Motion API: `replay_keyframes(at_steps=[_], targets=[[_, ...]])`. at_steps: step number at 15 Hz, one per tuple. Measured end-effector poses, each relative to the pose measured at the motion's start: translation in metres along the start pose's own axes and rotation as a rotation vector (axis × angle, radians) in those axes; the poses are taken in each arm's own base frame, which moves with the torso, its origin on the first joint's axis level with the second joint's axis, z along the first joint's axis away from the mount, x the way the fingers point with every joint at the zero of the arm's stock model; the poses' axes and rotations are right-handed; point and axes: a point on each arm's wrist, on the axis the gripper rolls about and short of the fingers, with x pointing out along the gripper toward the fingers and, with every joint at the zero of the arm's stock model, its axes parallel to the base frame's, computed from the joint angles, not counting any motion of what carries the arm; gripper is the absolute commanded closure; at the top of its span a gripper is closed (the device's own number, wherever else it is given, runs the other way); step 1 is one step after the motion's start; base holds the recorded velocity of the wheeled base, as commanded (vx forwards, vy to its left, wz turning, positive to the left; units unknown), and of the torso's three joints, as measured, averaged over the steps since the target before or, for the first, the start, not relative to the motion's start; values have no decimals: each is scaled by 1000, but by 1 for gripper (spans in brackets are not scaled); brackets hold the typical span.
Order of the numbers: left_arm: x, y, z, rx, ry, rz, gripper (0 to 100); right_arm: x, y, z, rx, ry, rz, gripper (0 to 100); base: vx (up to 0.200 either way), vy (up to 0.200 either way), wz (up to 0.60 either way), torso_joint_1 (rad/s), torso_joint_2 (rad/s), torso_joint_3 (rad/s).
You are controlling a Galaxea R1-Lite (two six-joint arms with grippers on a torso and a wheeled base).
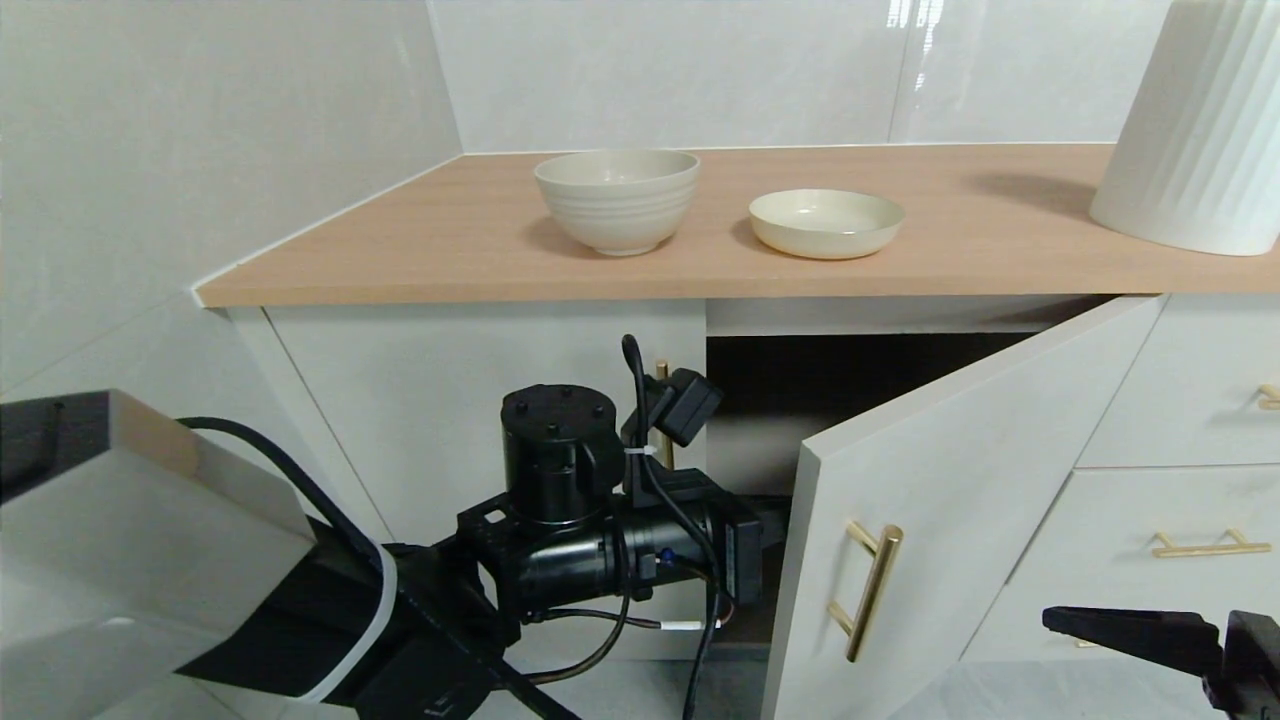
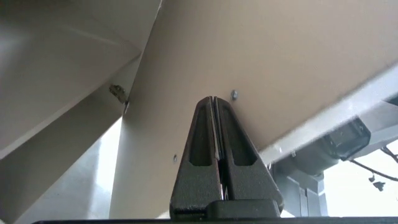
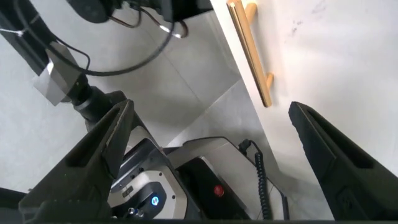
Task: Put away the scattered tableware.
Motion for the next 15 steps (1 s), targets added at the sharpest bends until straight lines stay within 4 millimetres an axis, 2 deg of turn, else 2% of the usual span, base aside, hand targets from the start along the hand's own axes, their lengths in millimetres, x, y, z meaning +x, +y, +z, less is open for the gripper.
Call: replay_keyframes(at_steps=[3,6,15], targets=[[8,2,-1,-28,1,-8,100,-2,2,1,-8,-12,3,0,0,0,0,0,0,0],[18,6,1,-40,-8,-12,100,-3,2,0,-8,-10,2,0,-200,0,0,5,1,-1],[46,7,-3,-56,37,-34,100,-7,5,0,-20,-26,11,0,0,0,0,0,0,0]])
